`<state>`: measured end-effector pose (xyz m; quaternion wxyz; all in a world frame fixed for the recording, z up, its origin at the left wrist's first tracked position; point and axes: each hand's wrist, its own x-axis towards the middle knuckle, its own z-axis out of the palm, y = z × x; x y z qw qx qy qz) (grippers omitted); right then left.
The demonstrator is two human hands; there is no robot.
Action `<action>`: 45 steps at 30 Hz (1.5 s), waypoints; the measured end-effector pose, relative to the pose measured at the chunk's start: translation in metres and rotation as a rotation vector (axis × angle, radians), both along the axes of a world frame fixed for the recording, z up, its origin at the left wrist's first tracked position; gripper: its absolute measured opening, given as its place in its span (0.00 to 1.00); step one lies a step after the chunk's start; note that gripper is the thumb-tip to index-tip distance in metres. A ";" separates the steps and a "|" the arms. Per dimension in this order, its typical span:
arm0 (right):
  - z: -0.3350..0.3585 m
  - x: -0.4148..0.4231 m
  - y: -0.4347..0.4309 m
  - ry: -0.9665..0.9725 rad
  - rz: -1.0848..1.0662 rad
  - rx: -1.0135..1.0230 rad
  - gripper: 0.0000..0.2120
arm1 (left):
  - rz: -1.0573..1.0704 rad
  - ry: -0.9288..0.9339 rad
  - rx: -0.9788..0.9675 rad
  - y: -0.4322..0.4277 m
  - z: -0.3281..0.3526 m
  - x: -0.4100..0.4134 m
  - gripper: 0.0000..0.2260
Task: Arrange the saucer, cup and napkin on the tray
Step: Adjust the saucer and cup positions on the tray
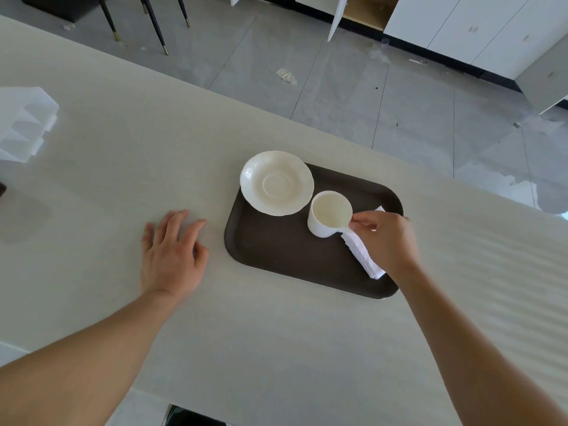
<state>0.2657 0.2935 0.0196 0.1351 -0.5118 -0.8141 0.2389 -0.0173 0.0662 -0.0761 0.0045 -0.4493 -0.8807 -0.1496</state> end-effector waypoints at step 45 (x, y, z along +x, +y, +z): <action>-0.027 -0.057 -0.043 0.333 -0.412 -0.004 0.10 | 0.008 0.005 -0.010 0.001 0.004 0.002 0.20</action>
